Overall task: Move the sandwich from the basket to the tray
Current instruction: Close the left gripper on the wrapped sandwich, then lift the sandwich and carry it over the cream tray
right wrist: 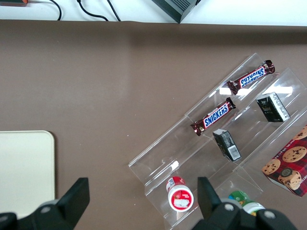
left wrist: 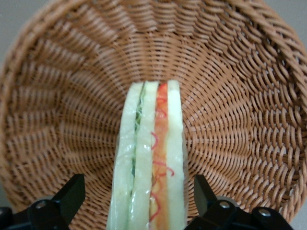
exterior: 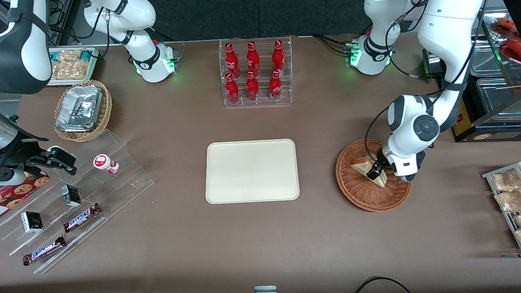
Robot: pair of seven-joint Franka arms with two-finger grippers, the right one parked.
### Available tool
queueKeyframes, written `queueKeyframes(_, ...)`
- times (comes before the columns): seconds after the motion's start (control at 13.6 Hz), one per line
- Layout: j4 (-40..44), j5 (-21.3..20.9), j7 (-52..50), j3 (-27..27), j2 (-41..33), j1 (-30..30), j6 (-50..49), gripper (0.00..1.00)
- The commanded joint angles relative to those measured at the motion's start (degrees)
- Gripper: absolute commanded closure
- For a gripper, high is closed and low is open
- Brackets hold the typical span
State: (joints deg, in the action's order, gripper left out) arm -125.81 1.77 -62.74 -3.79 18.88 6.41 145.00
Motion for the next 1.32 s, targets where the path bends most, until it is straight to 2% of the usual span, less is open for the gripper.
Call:
queueKeyframes(0.0, 0.22, 0.34, -1.42, 0.1, 1.42, 0.62, 1.6, 0.12)
queueKeyframes(0.15, 0.31, 0.34, -1.42, 0.1, 1.86, 0.62, 1.77, 0.63)
queueKeyframes(0.29, 0.31, 0.25, -1.25, 0.1, 1.69, 0.62, 1.95, 0.9)
queueKeyframes(0.37, 0.39, 0.17, -0.47, 0.1, 1.25, 0.62, 1.78, 0.98)
queueKeyframes(0.51, 0.83, -0.1, 0.59, 0.1, -1.29, 0.71, 0.55, 1.0)
queueKeyframes(0.66, 5.55, -0.01, 4.27, -1.82, -4.19, 0.71, -8.1, 1.0)
queueKeyframes(0.88, 25.63, -1.59, 9.18, -7.88, -0.97, 1.32, -30.06, 1.0)
queueKeyframes(0.95, 31.01, -1.59, 11.65, -8.85, 0.79, 2.19, -34.04, 1.0)
queueKeyframes(1.1, 40.08, -1.5, 13.77, -9.91, 4.74, 6.05, -39.16, 1.0)
queueKeyframes(1.25, 45.2, -1.07, 14.66, -10.01, 9.22, 11.14, -39.8, 1.0)
